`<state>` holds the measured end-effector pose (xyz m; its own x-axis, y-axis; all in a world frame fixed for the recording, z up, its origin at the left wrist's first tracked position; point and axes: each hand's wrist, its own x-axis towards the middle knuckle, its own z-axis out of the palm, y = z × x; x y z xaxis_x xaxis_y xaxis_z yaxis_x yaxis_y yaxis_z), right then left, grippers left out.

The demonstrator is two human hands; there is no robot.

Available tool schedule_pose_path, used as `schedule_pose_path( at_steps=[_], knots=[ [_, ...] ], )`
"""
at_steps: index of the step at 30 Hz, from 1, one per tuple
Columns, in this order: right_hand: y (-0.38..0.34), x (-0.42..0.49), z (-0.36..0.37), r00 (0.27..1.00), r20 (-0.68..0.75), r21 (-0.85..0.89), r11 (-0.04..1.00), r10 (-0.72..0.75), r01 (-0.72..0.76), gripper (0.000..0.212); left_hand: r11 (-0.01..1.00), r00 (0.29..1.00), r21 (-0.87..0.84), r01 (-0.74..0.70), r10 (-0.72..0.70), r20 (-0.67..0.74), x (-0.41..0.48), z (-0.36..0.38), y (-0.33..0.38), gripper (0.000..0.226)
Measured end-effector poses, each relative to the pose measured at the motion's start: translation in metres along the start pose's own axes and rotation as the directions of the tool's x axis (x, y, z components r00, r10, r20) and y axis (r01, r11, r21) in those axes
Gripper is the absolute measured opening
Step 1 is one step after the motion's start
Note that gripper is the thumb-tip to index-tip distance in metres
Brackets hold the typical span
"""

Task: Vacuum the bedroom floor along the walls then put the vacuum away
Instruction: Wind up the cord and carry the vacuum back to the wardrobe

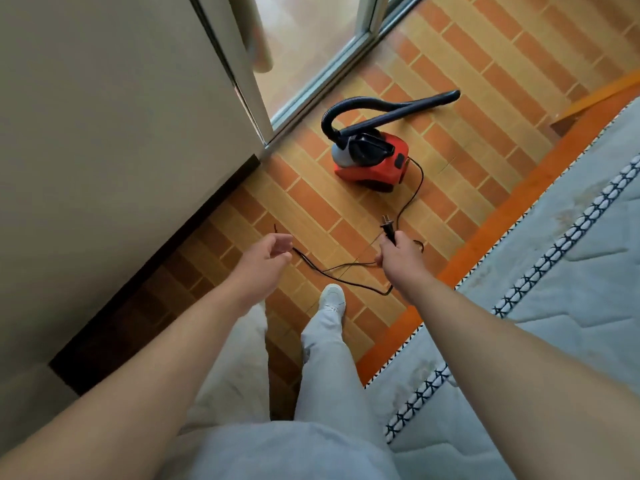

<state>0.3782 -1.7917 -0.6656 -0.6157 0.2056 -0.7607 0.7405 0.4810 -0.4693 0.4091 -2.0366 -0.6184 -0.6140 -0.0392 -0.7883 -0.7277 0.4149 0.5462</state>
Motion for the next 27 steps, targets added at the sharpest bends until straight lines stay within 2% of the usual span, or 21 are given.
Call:
schedule_pose_path(
  at_steps=[7, 16, 22, 27],
  knots=[
    [0.043, 0.111, 0.100, 1.000, 0.029, -0.115, 0.993, -0.011, 0.014, 0.024, 0.993, 0.993, 0.076, 0.091, -0.097, 0.074, 0.134, 0.004, -0.078, 0.036],
    [0.110, 0.261, 0.272, 0.996, 0.085, -0.181, 0.983, -0.014, 0.029, 0.020, 0.939, 0.943, -0.124, 0.322, -0.330, -0.046, 0.270, 0.014, -0.200, 0.028],
    [0.150, 0.333, 0.337, 0.993, 0.087, -0.296, 0.950, -0.074, 0.097, 0.022, 0.934, 0.945, -0.197, 0.298, -0.317, -0.074, 0.327, 0.022, -0.228, 0.027],
    [0.168, 0.380, 0.375, 0.998, 0.013, -0.304, 0.951, -0.060, 0.061, 0.029, 0.959, 0.967, -0.174, 0.223, -0.241, -0.087, 0.367, 0.028, -0.230, 0.031]
  ],
)
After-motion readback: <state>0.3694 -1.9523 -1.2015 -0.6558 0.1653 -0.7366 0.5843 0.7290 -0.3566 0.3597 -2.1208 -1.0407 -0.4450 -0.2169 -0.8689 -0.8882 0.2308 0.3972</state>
